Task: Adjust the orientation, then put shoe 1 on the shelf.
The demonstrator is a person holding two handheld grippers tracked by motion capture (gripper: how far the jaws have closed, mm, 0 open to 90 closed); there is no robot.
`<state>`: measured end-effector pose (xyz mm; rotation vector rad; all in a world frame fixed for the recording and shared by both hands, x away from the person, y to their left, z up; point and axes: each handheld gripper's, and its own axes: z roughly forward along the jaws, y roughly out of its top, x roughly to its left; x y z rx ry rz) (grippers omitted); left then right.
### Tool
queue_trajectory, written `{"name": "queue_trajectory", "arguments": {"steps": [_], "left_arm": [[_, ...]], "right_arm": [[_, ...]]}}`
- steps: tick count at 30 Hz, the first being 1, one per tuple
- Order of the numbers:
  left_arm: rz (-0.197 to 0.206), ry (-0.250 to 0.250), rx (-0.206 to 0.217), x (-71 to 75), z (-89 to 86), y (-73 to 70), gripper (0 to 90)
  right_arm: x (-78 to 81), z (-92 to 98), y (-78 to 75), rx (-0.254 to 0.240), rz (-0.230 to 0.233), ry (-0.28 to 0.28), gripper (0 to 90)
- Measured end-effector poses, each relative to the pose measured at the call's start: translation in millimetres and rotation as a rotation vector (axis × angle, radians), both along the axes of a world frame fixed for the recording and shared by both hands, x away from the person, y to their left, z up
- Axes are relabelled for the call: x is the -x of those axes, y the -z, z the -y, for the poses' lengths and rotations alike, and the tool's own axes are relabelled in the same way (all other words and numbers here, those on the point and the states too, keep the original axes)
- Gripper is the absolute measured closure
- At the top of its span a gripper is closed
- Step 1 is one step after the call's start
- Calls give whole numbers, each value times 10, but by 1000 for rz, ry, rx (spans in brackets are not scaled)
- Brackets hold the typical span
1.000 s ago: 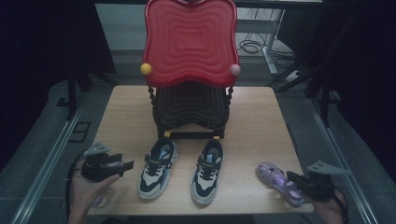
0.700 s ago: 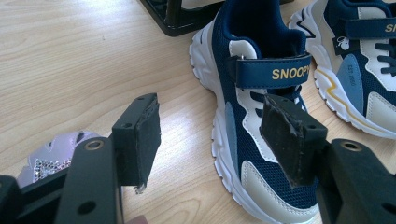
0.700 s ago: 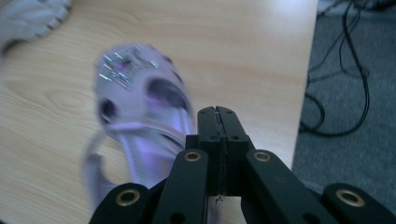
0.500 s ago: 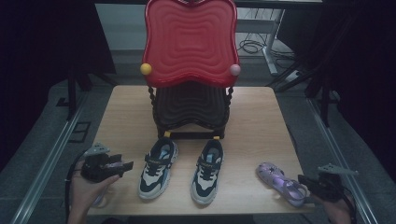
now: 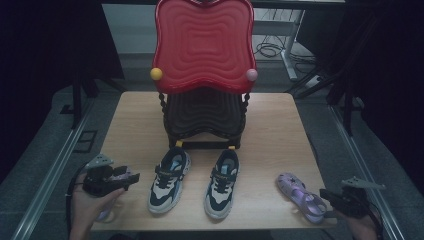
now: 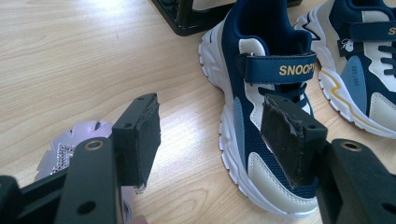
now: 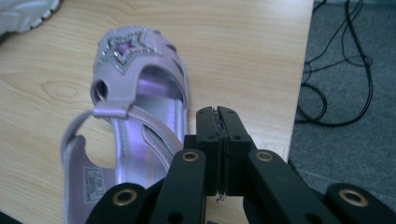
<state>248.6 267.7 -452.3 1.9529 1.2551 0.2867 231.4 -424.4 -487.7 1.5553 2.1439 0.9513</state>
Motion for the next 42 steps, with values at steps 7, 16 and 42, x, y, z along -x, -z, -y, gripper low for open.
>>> {"name": "queue_trajectory", "arguments": {"steps": [7,16,42], "left_arm": [[5,-6,0,14,-12,-12,381],[15,-17,-4,62,-70,-68,382],[-31,-146,-33,580,-496,98,453]], "right_arm": [[27,-72,-122,-4,58,-25,876],[8,-209,-190,-16,77,-89,837],[13,-444,-256,-20,87,-153,727]]}}
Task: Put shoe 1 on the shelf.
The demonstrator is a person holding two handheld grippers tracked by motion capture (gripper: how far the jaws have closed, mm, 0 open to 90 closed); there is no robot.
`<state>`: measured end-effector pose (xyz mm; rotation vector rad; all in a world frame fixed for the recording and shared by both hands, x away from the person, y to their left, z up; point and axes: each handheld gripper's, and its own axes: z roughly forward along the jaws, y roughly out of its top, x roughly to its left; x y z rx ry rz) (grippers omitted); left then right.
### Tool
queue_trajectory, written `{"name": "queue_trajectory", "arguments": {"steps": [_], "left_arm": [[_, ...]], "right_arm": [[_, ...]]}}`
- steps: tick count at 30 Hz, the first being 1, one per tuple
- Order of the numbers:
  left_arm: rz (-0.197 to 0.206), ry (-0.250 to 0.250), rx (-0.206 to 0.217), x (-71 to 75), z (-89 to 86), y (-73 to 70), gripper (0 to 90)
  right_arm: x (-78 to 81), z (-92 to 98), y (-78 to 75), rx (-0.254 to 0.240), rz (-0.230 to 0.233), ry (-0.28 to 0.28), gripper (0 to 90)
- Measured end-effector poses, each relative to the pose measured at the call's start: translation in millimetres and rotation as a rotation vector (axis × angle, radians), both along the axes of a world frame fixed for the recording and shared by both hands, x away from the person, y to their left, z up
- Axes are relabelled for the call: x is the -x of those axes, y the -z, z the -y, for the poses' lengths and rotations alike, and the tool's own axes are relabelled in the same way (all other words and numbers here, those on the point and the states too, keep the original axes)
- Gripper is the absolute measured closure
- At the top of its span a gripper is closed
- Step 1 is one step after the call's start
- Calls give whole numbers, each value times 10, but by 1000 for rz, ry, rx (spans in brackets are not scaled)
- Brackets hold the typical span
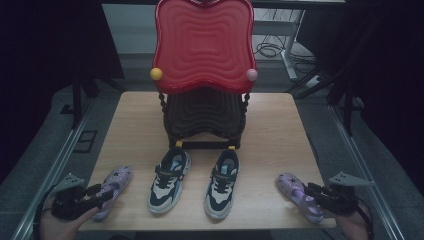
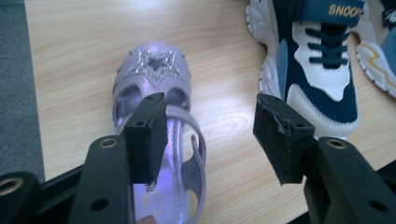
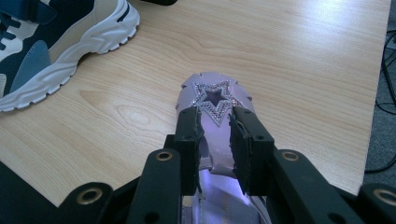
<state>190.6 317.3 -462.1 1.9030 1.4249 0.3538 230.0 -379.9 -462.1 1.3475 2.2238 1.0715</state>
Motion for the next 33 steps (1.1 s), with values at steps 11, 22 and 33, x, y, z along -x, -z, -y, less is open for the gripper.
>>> {"name": "queue_trajectory", "arguments": {"steps": [11,22,33], "left_arm": [[-34,-31,-21,86,-53,93,493],[-78,-22,-17,63,-57,220,498],[-94,-18,-15,29,-46,271,505]], "right_arm": [[92,-18,-31,-7,16,-3,716],[201,-71,6,-3,-1,-33,704],[321,-8,72,17,-18,-5,681]]}}
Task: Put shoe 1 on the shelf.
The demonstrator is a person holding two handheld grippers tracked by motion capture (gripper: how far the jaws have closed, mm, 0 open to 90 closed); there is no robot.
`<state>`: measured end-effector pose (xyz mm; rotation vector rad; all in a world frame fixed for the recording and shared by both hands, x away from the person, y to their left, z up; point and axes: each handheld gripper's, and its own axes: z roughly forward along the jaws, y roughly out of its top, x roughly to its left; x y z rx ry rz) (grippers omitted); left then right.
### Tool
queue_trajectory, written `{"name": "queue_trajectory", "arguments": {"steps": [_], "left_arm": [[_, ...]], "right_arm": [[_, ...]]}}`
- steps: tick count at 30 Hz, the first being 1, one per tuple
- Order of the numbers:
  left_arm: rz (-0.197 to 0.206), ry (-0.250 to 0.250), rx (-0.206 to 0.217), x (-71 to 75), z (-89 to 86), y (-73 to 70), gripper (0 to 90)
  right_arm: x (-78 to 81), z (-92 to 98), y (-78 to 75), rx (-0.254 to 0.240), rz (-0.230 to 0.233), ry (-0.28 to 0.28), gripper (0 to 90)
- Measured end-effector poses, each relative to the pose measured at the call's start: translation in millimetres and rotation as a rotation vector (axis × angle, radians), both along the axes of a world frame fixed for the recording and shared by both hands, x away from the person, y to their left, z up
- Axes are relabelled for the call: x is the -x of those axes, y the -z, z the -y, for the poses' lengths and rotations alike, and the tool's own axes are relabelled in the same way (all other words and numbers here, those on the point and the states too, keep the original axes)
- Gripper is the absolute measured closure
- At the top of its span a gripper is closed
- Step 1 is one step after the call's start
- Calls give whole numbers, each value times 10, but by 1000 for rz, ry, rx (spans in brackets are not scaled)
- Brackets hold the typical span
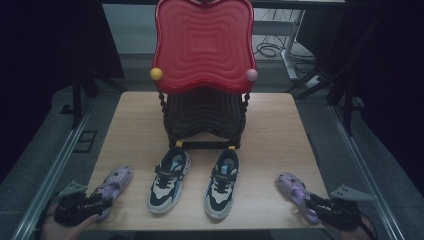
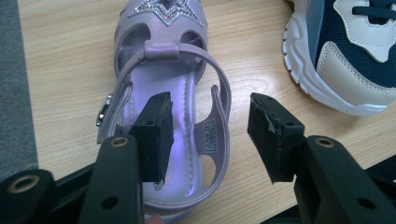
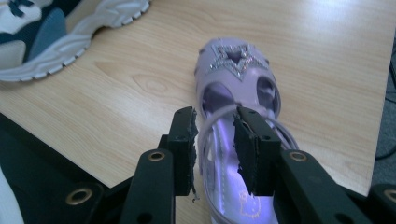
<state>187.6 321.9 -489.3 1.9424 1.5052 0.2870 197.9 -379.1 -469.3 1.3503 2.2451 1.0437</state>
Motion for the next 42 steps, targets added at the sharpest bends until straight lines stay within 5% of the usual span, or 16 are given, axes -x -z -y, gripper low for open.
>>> {"name": "queue_trajectory", "arguments": {"steps": [12,26,32,42], "left_arm": [[-27,19,-6,-41,41,82,513],[-58,47,-29,-34,61,143,658],[-72,49,-42,-58,65,159,793],[-33,15,-32,-19,14,115,875]], "right_arm": [[-9,18,143,19,-45,-4,665],[-62,-55,246,44,-89,-39,670],[-84,-57,303,48,-116,-56,821],[-80,-63,284,61,-80,-64,859]]}}
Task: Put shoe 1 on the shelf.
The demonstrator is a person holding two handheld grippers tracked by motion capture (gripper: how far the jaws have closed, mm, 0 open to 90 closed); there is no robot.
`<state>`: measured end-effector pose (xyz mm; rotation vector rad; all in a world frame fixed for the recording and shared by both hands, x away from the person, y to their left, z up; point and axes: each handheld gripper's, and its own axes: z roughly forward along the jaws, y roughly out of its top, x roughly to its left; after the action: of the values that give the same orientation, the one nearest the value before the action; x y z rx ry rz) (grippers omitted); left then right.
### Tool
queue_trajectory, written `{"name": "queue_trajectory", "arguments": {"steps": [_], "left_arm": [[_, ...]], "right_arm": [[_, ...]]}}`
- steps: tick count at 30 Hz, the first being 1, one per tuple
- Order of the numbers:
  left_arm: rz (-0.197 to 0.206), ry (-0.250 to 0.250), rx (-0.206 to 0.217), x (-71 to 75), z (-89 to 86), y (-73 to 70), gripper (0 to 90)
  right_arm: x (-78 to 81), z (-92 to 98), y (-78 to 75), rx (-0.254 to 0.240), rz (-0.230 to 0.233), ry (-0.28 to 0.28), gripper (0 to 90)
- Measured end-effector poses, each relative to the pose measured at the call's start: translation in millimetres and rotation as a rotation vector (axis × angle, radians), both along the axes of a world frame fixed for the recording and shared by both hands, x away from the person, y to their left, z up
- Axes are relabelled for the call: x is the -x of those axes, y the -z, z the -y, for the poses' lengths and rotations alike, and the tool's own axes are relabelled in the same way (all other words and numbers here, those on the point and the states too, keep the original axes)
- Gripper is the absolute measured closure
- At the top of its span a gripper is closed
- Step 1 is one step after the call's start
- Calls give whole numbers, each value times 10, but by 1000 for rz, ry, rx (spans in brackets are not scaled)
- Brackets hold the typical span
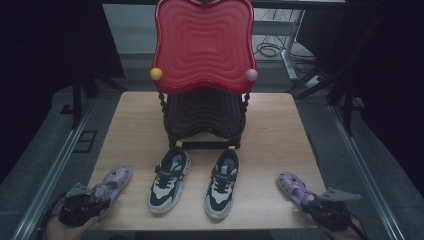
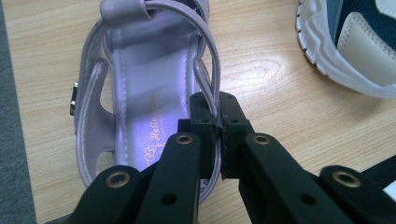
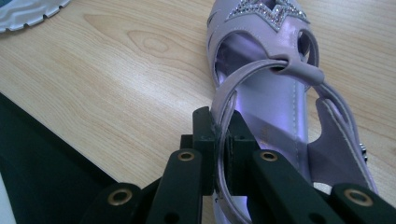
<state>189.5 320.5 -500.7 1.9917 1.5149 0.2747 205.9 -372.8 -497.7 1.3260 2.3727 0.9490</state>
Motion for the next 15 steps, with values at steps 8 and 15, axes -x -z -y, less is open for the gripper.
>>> {"name": "queue_trajectory", "arguments": {"steps": [8,15], "left_arm": [[77,-32,34,19,-68,-198,875],[130,-23,71,12,-51,-301,875]], "right_arm": [[37,64,-110,-3,42,15,859],[27,66,-196,-28,90,43,859]]}}
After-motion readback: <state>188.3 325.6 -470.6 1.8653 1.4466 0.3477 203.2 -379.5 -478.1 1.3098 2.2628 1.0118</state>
